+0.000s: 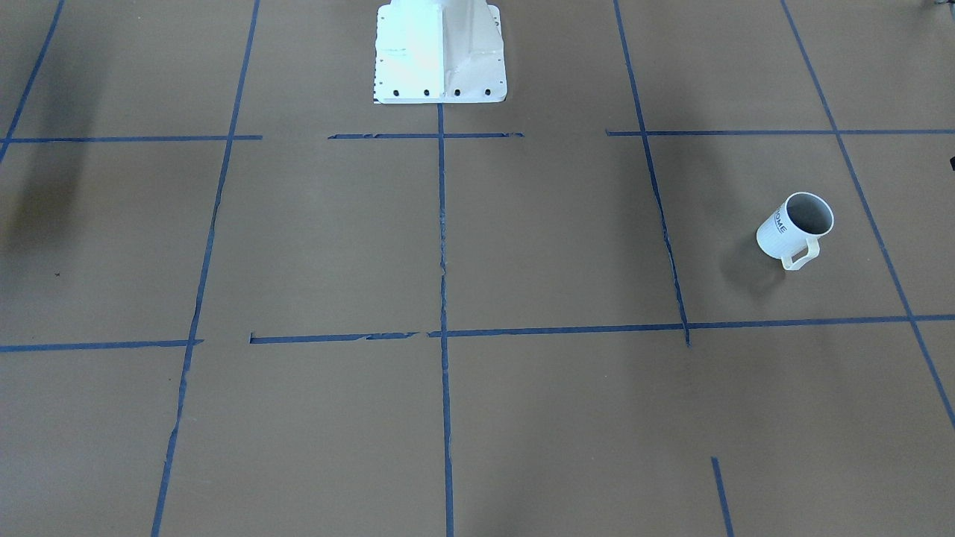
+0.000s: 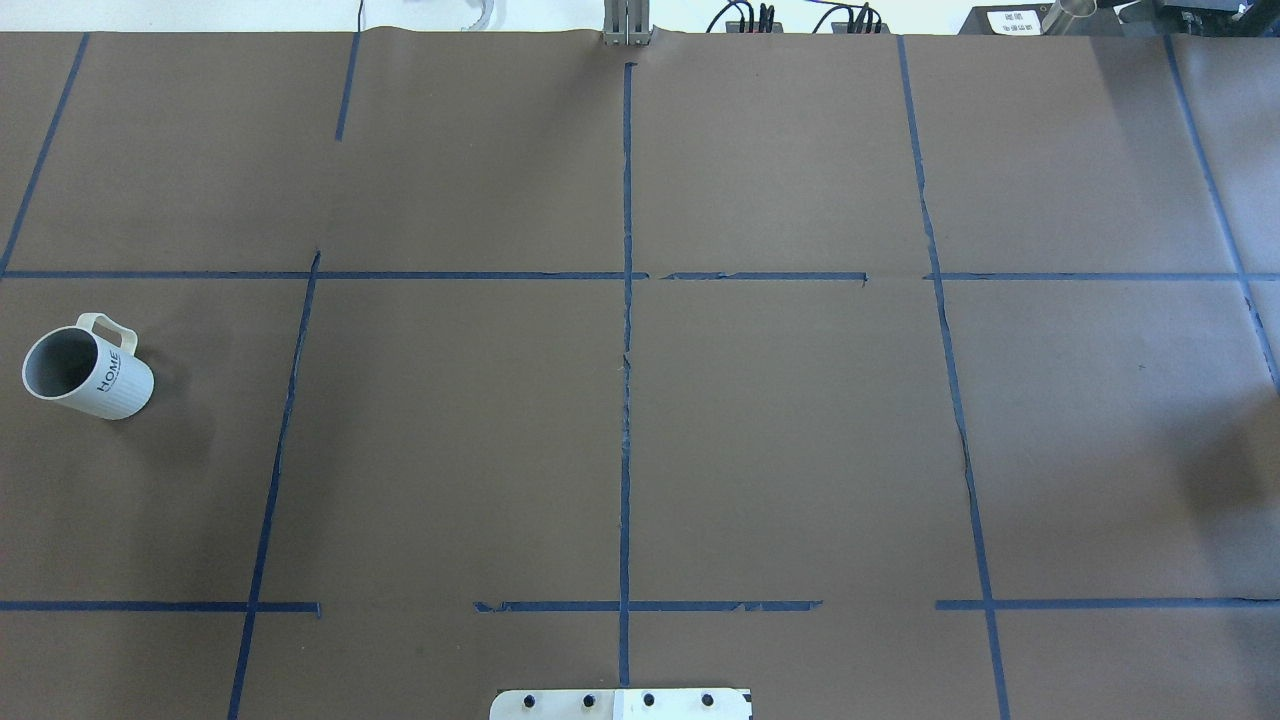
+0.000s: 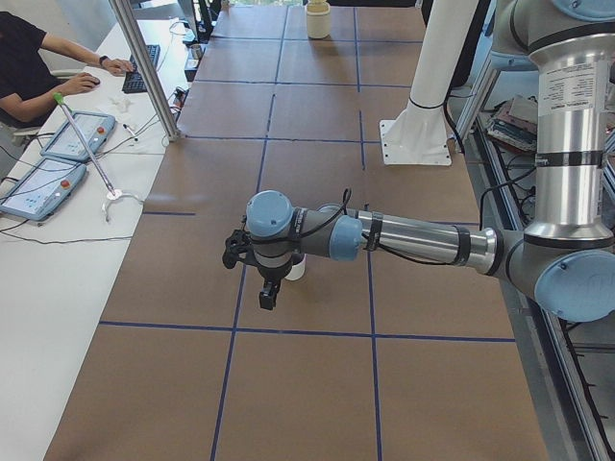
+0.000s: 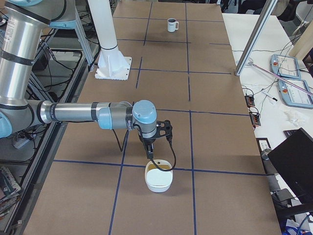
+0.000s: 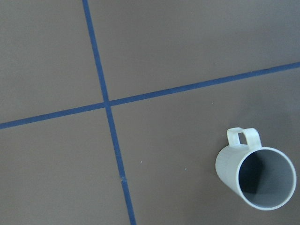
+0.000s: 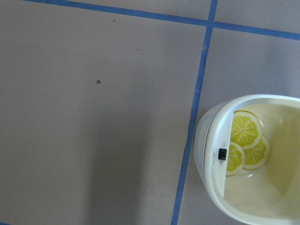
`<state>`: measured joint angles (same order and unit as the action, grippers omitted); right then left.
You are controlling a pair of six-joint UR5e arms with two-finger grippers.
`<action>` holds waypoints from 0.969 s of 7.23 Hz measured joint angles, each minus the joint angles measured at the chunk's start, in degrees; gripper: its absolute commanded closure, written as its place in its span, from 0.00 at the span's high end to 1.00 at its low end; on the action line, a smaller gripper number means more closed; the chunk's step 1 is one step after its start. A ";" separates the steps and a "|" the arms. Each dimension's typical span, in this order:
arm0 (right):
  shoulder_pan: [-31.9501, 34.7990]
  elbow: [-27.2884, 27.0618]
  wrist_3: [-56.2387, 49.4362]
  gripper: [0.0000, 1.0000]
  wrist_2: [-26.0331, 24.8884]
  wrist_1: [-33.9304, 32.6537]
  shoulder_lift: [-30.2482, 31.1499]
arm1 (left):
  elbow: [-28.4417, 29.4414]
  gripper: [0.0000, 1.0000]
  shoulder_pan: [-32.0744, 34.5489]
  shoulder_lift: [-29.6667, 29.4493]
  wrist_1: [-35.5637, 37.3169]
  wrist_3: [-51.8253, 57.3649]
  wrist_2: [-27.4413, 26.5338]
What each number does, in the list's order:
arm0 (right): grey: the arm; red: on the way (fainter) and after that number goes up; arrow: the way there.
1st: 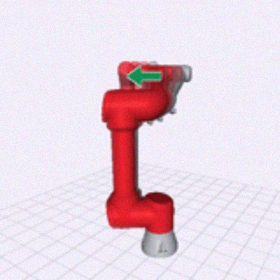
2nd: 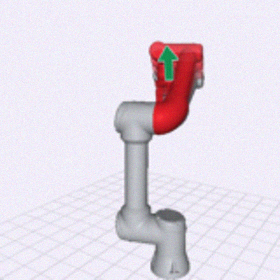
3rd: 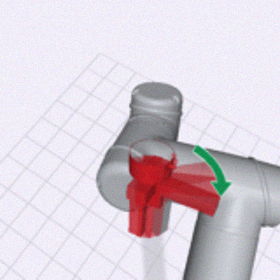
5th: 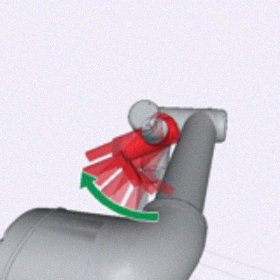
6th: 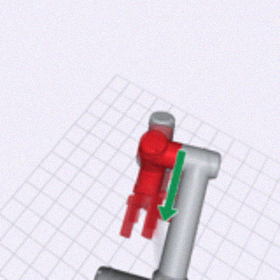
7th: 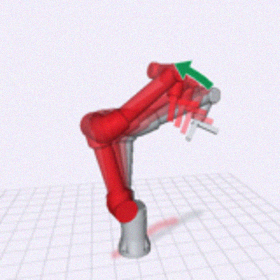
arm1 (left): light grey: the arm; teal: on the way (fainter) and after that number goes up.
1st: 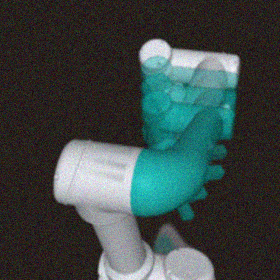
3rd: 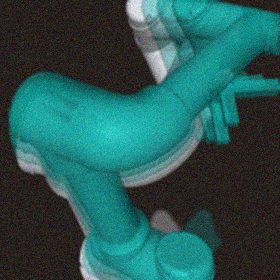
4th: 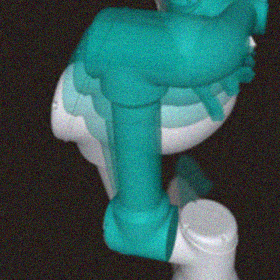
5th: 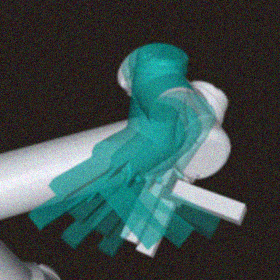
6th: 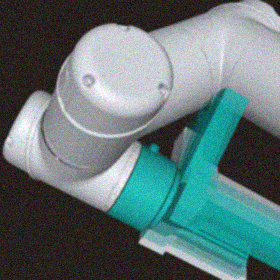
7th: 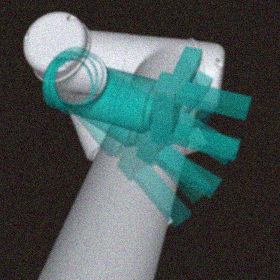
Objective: Left arm hands cup to right arm to dump lemon
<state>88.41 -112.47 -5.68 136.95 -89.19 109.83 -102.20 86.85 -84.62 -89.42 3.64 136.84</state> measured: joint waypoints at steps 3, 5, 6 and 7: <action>0.10 0.08 -0.23 1.00 0.07 -2.20 -0.19 | -2.71 1.00 0.16 -0.58 10.14 0.68 -0.05; 0.04 0.07 -0.28 1.00 0.13 -3.34 -0.26 | -3.83 1.00 0.19 -0.69 12.83 2.93 -0.29; -0.01 0.06 -0.29 1.00 0.15 -3.47 -0.29 | -4.10 1.00 0.32 -0.22 13.04 4.51 -0.48; -0.07 0.06 -0.28 1.00 0.16 -3.51 -0.33 | -4.49 1.00 0.49 0.56 12.97 5.27 -0.48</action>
<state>88.33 -112.41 -5.96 137.11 -92.70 109.50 -106.69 87.33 -84.06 -76.45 8.91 136.36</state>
